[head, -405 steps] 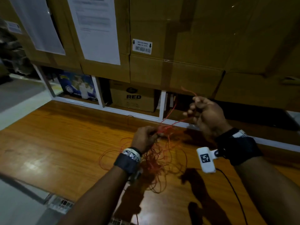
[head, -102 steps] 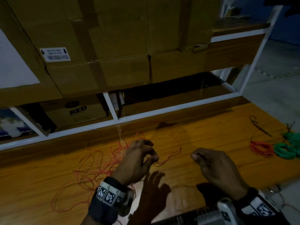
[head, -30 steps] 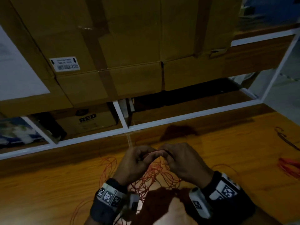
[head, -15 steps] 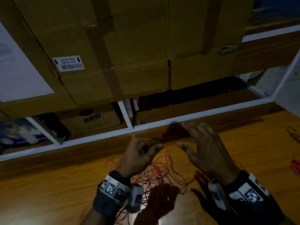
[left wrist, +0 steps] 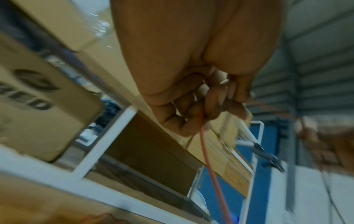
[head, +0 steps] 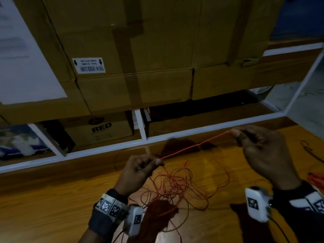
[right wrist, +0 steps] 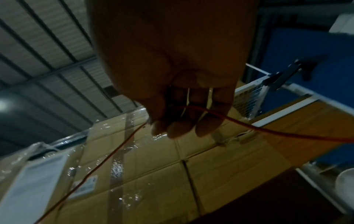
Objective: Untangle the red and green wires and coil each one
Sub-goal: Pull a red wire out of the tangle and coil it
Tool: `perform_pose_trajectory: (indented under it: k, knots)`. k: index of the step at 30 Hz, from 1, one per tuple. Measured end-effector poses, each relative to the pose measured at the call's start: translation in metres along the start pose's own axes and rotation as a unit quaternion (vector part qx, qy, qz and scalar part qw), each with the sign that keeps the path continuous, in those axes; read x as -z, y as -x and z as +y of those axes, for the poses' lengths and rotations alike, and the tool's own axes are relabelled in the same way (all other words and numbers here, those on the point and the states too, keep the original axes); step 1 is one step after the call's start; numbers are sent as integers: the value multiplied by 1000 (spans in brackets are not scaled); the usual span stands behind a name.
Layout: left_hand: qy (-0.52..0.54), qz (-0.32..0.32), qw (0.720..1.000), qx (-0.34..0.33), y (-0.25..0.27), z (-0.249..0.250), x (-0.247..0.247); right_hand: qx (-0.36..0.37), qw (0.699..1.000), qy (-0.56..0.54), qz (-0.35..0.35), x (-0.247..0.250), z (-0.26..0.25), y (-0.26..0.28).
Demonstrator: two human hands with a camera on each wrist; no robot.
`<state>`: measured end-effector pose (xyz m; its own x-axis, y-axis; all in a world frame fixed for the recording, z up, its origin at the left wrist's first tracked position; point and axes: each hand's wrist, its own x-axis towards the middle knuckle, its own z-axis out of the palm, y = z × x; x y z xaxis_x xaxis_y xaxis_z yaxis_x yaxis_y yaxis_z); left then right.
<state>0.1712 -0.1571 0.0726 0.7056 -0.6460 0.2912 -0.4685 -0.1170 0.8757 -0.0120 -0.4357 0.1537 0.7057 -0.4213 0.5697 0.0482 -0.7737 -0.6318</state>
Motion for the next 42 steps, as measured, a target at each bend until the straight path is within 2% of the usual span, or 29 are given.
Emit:
perform_pose_trajectory:
  k: [3, 7, 8, 10, 12, 14, 16, 19, 22, 24, 27, 31, 33, 35, 37, 38, 39, 40, 42]
  knots:
    - [5, 15, 1000, -8, 2, -2, 4, -57, 991, 100, -72, -6, 13, 9]
    - [-15, -49, 999, -5, 5, 0, -11, -23, 973, 157, -166, -35, -12, 30]
    - [-28, -67, 997, -9, 6, 2, -17, -15, 962, 177, -210, -41, -21, 33]
    - [-62, -66, 996, -12, 5, 3, -25, -3, 919, 220, -328, -50, -31, 37]
    - [-69, -42, 997, 0, 2, 1, -23, -41, 873, 221, -432, -48, -36, 38]
    - [-62, -7, 998, 14, -2, -4, -14, -71, 854, 213, -470, -41, -30, 38]
    - [-54, 18, 998, 30, -3, -11, -2, -46, 866, 210, -452, -34, -22, 34]
    - [-57, -16, 998, 33, -2, -17, 3, 24, 902, 146, -406, -44, -25, 25]
    - [-60, -57, 997, 12, -1, -14, -9, 8, 928, 88, -363, -84, -40, 26]
    - [-31, -81, 996, 6, 0, -11, -17, 29, 937, 63, -344, -113, -37, 36]
    - [0, -88, 996, 6, 5, -12, -22, 45, 950, 65, -302, -122, -29, 44]
    - [90, -79, 991, 55, 18, -18, -27, 27, 960, 85, -264, -87, -22, 40]
    - [103, -98, 988, 58, 25, -19, -33, -3, 976, 63, -207, -55, -19, 33]
    - [103, -96, 988, 66, 28, -25, -33, -38, 992, 43, -109, -13, -6, 20]
    - [103, -81, 988, 80, 31, -38, -25, -98, 989, 104, -45, 33, 21, 5]
    - [104, -76, 988, 88, 32, -44, -20, -123, 979, 160, -34, 50, 36, 4]
    - [95, -74, 988, 93, 32, -48, -14, -134, 969, 203, -44, 58, 52, 7]
    - [77, -73, 990, 94, 30, -51, -9, -155, 955, 237, -84, 60, 58, 12]
    - [29, -73, 993, 87, 26, -53, -1, -202, 924, 255, -202, 38, 63, 27]
